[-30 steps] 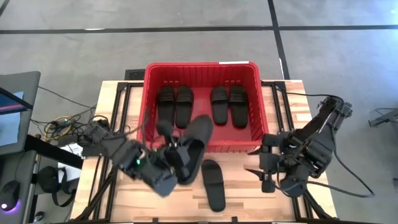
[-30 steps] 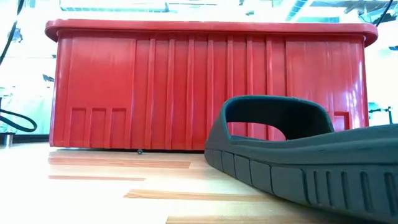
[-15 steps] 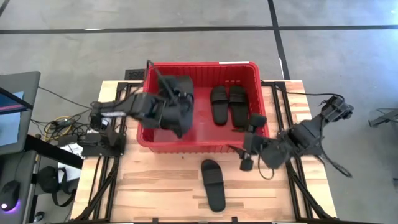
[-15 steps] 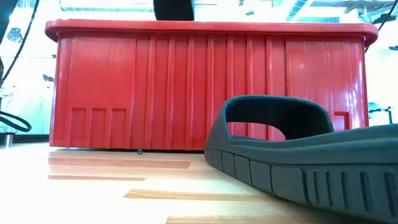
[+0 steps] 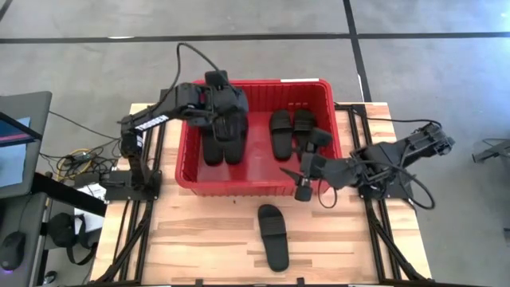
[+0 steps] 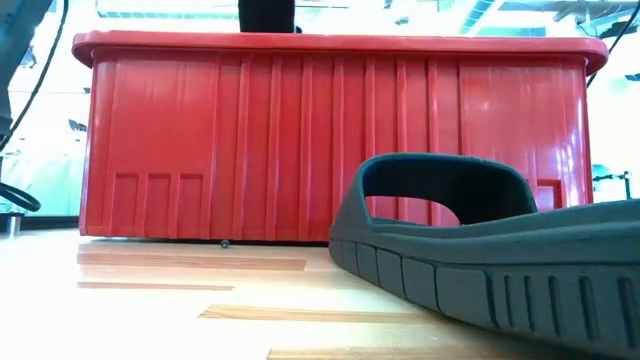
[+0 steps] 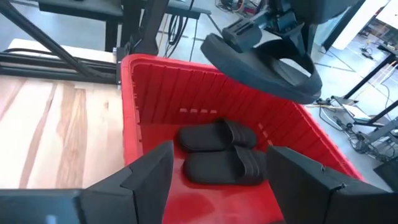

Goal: Pick and place slides into bin
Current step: Put the black slides into the red bin

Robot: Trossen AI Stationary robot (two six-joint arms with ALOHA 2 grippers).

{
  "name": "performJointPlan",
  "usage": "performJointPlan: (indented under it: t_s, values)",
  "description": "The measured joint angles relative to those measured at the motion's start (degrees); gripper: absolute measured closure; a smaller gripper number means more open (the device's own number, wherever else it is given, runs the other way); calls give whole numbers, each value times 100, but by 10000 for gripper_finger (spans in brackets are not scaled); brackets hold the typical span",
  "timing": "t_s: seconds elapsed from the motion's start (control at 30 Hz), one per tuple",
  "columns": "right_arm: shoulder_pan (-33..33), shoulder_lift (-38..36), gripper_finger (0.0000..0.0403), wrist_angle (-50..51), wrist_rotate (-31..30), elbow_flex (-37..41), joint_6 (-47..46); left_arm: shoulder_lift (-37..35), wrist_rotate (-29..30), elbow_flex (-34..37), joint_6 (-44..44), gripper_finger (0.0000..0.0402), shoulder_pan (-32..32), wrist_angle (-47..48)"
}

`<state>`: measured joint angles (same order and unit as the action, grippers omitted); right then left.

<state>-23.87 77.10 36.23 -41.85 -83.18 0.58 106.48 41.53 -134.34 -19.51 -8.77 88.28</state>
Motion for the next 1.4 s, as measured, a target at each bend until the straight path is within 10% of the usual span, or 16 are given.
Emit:
performJointPlan:
  t_s: [1.4]
  values:
    - [677,-260,163,-2,153,0,192,-55,-2135,2760,-1634,401,-1797,-1302]
